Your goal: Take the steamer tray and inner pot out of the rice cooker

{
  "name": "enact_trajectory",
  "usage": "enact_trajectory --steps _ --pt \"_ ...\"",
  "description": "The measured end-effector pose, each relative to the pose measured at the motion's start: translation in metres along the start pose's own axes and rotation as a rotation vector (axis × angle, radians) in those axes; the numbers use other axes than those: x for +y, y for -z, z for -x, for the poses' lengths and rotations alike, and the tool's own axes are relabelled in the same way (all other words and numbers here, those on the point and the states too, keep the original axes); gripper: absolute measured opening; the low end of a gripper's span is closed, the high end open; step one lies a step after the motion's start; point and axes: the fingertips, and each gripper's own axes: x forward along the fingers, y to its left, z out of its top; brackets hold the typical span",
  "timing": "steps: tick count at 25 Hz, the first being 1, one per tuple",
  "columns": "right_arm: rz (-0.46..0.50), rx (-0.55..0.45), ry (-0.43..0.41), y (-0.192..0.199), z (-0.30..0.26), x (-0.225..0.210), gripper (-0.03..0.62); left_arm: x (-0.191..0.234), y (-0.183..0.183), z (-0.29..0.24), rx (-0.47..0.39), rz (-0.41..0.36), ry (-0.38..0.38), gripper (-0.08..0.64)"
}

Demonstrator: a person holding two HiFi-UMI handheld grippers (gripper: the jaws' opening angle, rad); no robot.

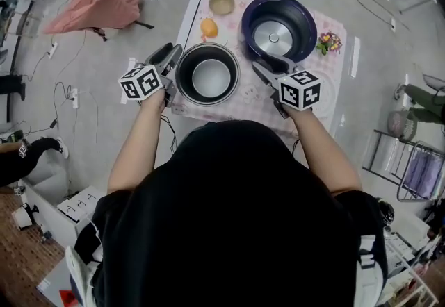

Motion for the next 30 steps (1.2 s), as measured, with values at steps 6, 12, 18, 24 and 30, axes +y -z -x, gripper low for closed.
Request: enact_trajectory --steps 6,12,18,24,30 --pt "-0.016 -0.086 0.077 -0.027 0.037 -0.018 0.176 -0.050 -0.027 -0.026 0.006 -0.139 0.098 0.173" --pt "-0.021 -0.137 0.138 -0.035 0.067 -0.031 0.178 -0.085 -0.030 -0.049 0.018 -0.200 0.162 0.173" --pt "-0.025 -0.163 0.186 -0.035 0.091 -0.044 0.176 -0.115 -0.029 -0.067 0.027 -0.245 0.215 0.173" --pt "-0.037 -0.180 0.225 -0.036 0.110 -0.056 0.176 -0.138 -0.030 -0.079 0.039 -0.293 0.250 0.175" --pt "-0.051 -0.197 0.253 -0.031 0.125 -0.068 0.176 -0.157 -0.019 -0.092 0.063 -0.336 0.281 0.175"
